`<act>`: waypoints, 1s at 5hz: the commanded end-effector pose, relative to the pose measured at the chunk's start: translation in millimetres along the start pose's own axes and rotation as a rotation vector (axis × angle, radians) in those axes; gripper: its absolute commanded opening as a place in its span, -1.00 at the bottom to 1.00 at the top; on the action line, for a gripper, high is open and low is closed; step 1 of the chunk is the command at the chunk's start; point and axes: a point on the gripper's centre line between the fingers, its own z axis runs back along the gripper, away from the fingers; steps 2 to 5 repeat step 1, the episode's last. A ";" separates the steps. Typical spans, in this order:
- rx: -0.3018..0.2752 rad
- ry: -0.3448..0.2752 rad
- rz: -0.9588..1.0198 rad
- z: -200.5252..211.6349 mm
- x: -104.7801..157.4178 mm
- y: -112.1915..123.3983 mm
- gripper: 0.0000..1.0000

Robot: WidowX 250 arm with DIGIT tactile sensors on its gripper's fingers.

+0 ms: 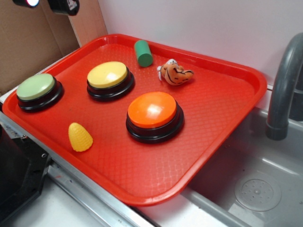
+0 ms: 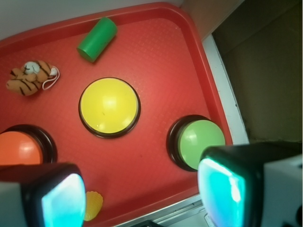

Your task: Push the yellow button.

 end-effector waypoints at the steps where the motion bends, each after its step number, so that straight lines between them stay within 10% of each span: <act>1: -0.018 -0.074 -0.001 17.6 4.7 -6.9 1.00; 5: -0.018 -0.074 -0.001 17.6 4.7 -6.9 1.00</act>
